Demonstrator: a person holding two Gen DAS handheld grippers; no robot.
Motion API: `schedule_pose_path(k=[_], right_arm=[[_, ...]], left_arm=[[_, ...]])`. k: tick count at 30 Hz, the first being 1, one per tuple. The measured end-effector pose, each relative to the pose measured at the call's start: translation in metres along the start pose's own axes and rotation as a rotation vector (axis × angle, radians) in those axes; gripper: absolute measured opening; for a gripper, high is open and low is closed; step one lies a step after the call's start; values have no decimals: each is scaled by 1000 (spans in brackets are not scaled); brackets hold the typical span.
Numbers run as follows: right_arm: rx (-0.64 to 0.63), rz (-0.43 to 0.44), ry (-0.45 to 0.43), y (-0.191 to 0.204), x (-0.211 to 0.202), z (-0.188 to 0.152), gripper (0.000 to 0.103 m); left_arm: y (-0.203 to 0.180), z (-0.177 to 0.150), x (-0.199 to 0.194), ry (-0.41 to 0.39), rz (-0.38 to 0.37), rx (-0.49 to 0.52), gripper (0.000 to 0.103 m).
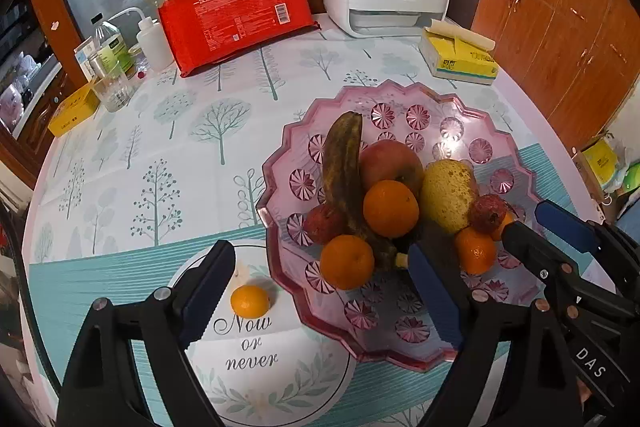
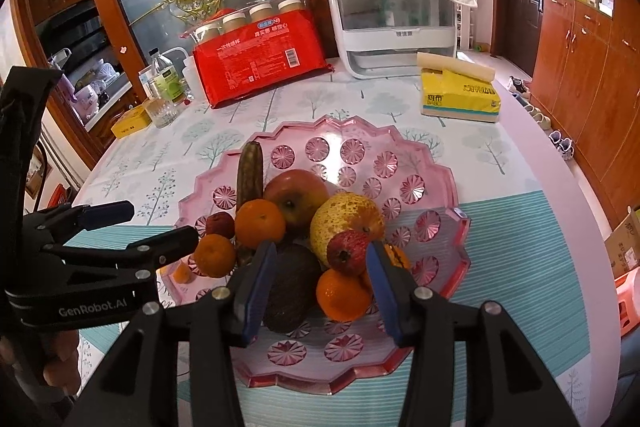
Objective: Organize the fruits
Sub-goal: 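Open both grippers to drop the plums into the pink bowl, then withdraw, then move both grippers down toward the two mandarins on the tablecloth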
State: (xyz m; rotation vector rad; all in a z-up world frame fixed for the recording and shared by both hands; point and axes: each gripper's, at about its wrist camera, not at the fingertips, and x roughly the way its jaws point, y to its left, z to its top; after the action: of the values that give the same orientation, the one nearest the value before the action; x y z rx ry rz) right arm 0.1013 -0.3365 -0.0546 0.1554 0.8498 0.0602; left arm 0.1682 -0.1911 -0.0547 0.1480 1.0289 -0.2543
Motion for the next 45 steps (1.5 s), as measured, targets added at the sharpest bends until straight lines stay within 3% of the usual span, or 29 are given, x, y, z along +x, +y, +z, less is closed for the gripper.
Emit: schedule_pose_path(k=[12,26,36,45], right_arm=[[-15,-2,-43,13,-26,1,48],[-50,14,-114,40,-71,1,48],[-36,-19,-93,73,-81,-21,48],[-1,-67,-29,123,-65,-57,48]], left_arm=[[11,-5,-33,-35,3,-12,88],[59,9,-112,-108,106,64,90],[102,12,-134,-117,130,274,91],[105,-10,-80,-25,6,573,91]])
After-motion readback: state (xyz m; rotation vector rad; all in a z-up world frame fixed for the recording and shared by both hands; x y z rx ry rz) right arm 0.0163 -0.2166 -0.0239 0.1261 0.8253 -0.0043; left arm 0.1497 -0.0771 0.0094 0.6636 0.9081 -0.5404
